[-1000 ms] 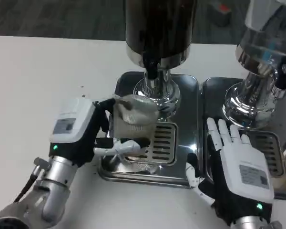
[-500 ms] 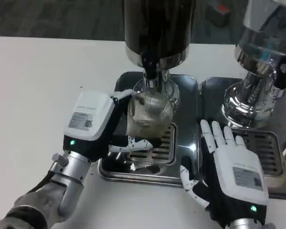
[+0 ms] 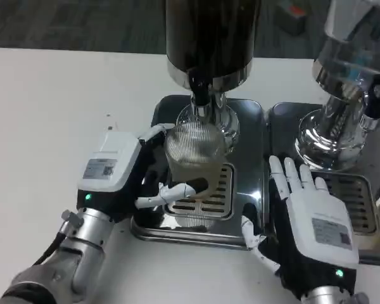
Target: Grasp the cup under the faucet to collect the drink, then remove the cup.
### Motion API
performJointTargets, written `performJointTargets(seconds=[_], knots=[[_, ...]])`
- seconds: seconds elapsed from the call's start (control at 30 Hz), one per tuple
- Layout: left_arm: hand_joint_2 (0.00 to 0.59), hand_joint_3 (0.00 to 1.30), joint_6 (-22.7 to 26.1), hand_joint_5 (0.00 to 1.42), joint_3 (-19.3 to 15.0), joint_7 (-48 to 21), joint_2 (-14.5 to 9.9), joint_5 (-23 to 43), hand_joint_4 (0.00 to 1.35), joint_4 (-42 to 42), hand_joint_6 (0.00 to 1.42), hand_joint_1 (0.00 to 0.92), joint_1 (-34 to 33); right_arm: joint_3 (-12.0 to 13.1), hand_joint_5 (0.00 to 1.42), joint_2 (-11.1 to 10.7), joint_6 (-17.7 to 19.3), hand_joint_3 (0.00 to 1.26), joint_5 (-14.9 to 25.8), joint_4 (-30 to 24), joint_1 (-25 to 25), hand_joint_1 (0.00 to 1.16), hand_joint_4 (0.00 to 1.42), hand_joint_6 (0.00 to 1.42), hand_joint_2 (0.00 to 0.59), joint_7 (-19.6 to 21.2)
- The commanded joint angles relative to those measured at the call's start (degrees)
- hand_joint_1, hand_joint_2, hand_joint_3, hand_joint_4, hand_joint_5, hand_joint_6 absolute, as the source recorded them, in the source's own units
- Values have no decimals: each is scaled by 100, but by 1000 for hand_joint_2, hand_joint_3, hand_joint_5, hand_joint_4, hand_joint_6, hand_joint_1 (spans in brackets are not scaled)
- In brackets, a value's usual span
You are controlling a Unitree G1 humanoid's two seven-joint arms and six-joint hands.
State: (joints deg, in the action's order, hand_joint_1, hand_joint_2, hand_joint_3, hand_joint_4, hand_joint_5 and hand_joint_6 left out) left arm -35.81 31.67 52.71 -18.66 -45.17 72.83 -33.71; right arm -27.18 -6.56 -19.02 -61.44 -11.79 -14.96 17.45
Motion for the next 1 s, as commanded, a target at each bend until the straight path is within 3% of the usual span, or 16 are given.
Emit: performJointTargets(seconds=[0.03,0.33,0.43,0.53,0.63,0.8,1.0], knots=[[19,310,-139,603,-67,-8,-82,96,365,-91,532,15,77,41,0,-13,51,34,84,-1,40,407,0,18,530,-1],[0,181,-890,423,-485,92,-606,409,217,-509,318,0,402,120,0,-124,77,34,91,-2,76,404,0,18,525,7],[35,176,-1215,391,-704,22,-846,568,189,-740,287,0,576,173,0,-193,126,31,116,9,127,402,0,17,523,-55],[59,159,-1577,319,-899,274,-1227,473,141,-1449,241,0,884,223,0,-245,176,1,174,24,181,397,0,17,520,-126],[69,105,-1895,196,-1182,6,-1517,626,68,-2225,139,0,1211,260,0,-309,225,0,224,38,224,394,0,17,515,-205],[84,21,-2109,148,-1683,-961,-1646,1338,3,-3320,82,0,1654,265,0,-367,258,0,275,28,260,386,0,4,505,-269],[87,21,-2357,104,-1839,-2651,-1402,2615,0,-3708,43,0,1549,293,0,-348,277,0,303,33,285,385,0,3,494,-288]])
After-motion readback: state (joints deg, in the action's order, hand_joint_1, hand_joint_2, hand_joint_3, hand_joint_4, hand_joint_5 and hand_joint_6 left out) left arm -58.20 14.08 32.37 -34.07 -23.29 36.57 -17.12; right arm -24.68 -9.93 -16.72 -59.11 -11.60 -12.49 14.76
